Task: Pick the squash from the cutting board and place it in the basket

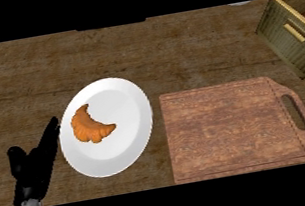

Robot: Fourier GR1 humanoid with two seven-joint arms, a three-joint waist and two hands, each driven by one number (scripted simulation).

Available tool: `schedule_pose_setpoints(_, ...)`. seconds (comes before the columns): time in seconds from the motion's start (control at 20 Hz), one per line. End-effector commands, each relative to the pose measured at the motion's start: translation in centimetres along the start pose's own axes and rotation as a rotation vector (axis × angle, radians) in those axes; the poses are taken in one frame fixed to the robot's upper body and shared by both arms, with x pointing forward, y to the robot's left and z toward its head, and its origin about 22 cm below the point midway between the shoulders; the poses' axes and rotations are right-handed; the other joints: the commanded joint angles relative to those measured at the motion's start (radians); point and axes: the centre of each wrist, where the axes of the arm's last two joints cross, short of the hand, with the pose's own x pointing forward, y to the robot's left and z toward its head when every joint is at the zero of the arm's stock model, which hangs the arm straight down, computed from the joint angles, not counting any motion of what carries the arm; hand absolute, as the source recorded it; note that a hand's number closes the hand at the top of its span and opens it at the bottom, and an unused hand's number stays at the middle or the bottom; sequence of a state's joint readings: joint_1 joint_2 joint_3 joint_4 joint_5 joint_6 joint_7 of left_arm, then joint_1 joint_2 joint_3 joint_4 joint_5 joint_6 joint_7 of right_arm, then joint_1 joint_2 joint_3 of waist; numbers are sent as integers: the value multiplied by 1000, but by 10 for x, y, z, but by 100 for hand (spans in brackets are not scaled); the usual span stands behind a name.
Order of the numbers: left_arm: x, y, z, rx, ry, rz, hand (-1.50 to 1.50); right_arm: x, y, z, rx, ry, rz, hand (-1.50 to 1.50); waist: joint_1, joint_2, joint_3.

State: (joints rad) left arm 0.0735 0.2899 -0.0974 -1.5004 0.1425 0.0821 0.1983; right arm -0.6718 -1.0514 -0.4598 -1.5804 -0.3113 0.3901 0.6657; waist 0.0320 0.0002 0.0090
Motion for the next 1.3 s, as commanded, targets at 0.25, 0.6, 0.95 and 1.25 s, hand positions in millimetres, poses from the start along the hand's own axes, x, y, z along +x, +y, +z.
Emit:
schedule_pose_setpoints(0.25, -29, -11, 5, -6, 187, 9, 0, -33, -11, -42, 2, 21, 27, 150, 14, 14, -9)
schedule_pose_setpoints(0.6, -37, -5, -1, -13, 172, 12, 0, -86, 34, -80, 34, 114, -185, 150, 11, 18, -10)
schedule_pose_setpoints(0.95, -35, -2, 10, -2, 194, 17, 0, -119, 43, -92, 33, 109, -202, 150, 7, 12, -8)
schedule_pose_setpoints(1.25, -33, 7, 8, -1, 176, 6, 0, -146, 31, -82, -108, 226, 28, 150, 10, 18, -9)
